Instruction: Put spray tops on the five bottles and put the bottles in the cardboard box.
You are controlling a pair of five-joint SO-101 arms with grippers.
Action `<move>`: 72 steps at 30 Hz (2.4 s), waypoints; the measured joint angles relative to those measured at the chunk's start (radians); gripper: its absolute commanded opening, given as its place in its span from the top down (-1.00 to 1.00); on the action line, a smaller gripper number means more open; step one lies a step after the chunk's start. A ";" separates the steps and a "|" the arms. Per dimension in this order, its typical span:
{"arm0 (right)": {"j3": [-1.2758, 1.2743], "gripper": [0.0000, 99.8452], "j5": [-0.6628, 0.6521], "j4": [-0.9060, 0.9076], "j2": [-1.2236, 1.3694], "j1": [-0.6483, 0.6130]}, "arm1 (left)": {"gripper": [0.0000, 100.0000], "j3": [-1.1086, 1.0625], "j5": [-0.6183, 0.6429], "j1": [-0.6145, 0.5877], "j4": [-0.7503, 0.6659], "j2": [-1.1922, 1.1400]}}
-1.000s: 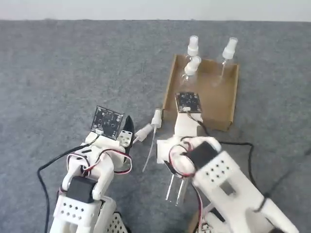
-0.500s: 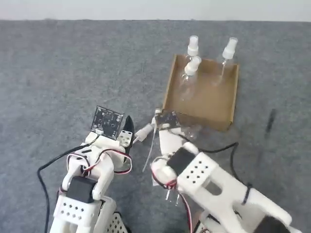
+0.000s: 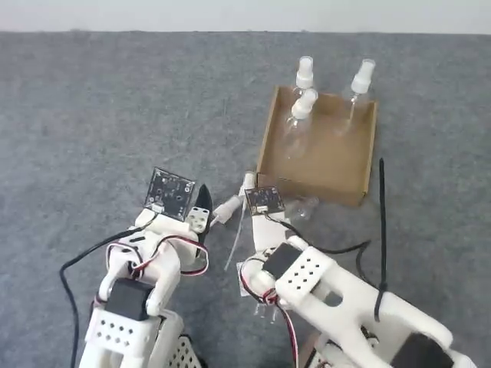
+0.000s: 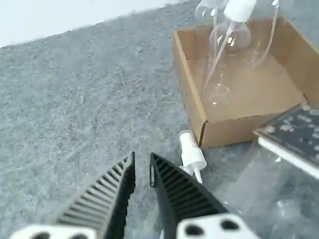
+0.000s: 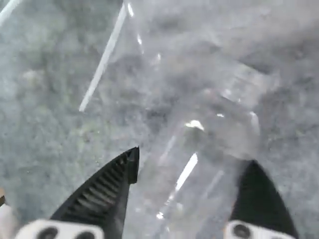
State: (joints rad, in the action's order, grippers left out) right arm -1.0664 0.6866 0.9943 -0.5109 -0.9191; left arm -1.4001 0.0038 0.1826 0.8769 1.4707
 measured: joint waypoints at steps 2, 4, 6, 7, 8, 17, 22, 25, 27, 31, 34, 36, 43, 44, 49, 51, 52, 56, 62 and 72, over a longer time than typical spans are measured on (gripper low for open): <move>0.000 0.83 0.000 -0.005 0.000 0.000 | 0.92 0.000 0.000 0.000 0.000 0.000; 0.000 0.84 0.000 -0.005 0.000 0.000 | 0.92 0.000 0.000 0.000 0.000 0.000; 0.000 0.85 0.000 -0.005 0.000 0.000 | 0.92 0.000 0.000 0.000 0.000 0.000; 0.000 0.85 0.000 -0.005 0.000 0.000 | 0.92 0.000 0.000 0.000 0.000 0.000; 0.000 0.85 -0.003 -0.005 0.000 0.000 | 0.92 0.000 0.000 0.000 0.000 0.000; 0.049 0.84 -0.078 0.071 0.002 0.000 | 0.92 0.000 0.000 0.000 0.000 0.000; 0.232 0.84 -0.215 0.288 0.002 0.000 | 0.92 0.000 0.000 0.000 0.000 0.000; 0.351 0.84 -0.391 0.425 0.002 0.000 | 0.92 0.000 0.000 0.000 0.000 0.000; 0.422 0.85 -0.534 0.497 0.002 0.000 | 0.92 0.000 0.000 0.000 -0.003 0.000; 0.529 0.85 -0.829 0.560 0.002 0.060 | 0.92 0.000 0.000 0.000 -0.021 0.000; 0.591 0.91 -0.984 0.569 0.002 0.196 | 0.92 0.000 0.000 0.000 -0.025 0.000; 0.643 1.00 -1.008 0.577 0.002 0.318 | 0.92 0.000 0.000 0.000 -0.025 0.000; 0.815 0.99 -1.165 0.652 0.002 0.792 | 0.92 0.000 0.000 0.000 -0.020 0.000; 0.827 0.99 -1.197 0.655 0.002 0.859 | 0.92 0.000 0.000 0.000 -0.011 0.000; 0.827 0.99 -1.381 0.629 0.011 1.183 | 0.92 0.040 -0.009 0.000 0.035 -0.014; 0.783 0.99 -1.438 0.575 0.009 1.277 | 0.92 0.084 -0.063 0.000 0.051 -0.068; 0.747 0.99 -1.461 0.540 0.011 1.315 | 0.92 0.112 -0.080 0.000 0.061 -0.110; 0.583 0.99 -1.525 0.361 0.025 1.438 | 0.90 0.261 -0.103 0.003 0.109 -0.336; 0.522 0.99 -1.539 0.146 0.227 1.505 | 0.71 0.485 -0.155 0.000 0.126 -0.738; 0.520 0.99 -1.544 -0.029 0.457 1.534 | 0.71 0.675 -0.175 0.000 0.074 -1.284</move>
State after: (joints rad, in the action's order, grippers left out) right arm -0.5462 -0.8569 0.9651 -0.0537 0.6153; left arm -0.7250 -0.1711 0.1826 0.9505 0.1864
